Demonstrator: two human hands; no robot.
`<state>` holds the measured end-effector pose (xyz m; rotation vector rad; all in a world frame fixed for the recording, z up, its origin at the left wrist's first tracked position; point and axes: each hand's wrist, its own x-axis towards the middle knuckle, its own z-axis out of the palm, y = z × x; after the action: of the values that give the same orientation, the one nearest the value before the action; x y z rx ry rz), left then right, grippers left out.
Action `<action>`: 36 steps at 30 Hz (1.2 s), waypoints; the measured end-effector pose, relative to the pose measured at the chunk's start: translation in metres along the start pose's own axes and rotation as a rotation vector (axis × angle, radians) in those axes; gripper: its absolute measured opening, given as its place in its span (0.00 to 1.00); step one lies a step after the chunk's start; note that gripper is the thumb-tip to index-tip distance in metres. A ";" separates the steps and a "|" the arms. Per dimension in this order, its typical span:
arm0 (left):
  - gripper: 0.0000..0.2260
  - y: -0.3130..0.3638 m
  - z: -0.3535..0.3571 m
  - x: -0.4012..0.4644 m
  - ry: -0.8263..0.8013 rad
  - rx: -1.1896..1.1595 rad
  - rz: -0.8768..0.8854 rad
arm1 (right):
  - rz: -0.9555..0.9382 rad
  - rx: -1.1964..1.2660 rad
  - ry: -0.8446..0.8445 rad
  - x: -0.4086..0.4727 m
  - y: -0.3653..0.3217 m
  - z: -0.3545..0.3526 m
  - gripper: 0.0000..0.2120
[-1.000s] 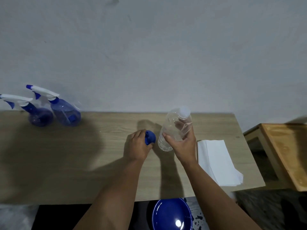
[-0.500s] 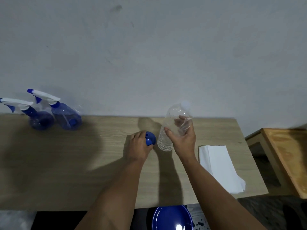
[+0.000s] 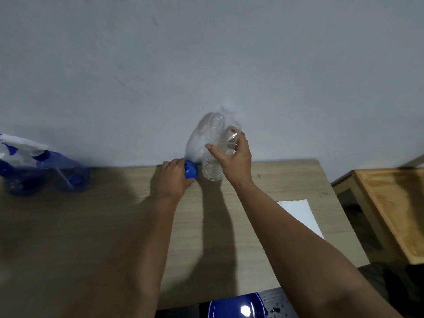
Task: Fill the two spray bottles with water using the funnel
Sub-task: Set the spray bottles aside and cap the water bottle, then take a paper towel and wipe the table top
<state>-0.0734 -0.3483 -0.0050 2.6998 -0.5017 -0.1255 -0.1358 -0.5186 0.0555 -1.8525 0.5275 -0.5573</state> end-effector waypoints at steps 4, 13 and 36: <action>0.23 -0.012 0.011 0.002 -0.007 -0.074 -0.070 | 0.003 -0.021 -0.001 -0.003 0.005 0.004 0.38; 0.29 -0.017 0.004 -0.018 0.062 0.019 -0.004 | 0.157 -0.050 -0.109 -0.018 -0.003 -0.005 0.55; 0.25 0.133 -0.009 -0.163 -0.274 -0.172 0.175 | 0.462 -0.056 0.300 -0.141 -0.019 -0.218 0.19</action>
<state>-0.2674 -0.4008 0.0583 2.4692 -0.7686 -0.4720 -0.3773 -0.5887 0.1234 -1.6289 1.1455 -0.5084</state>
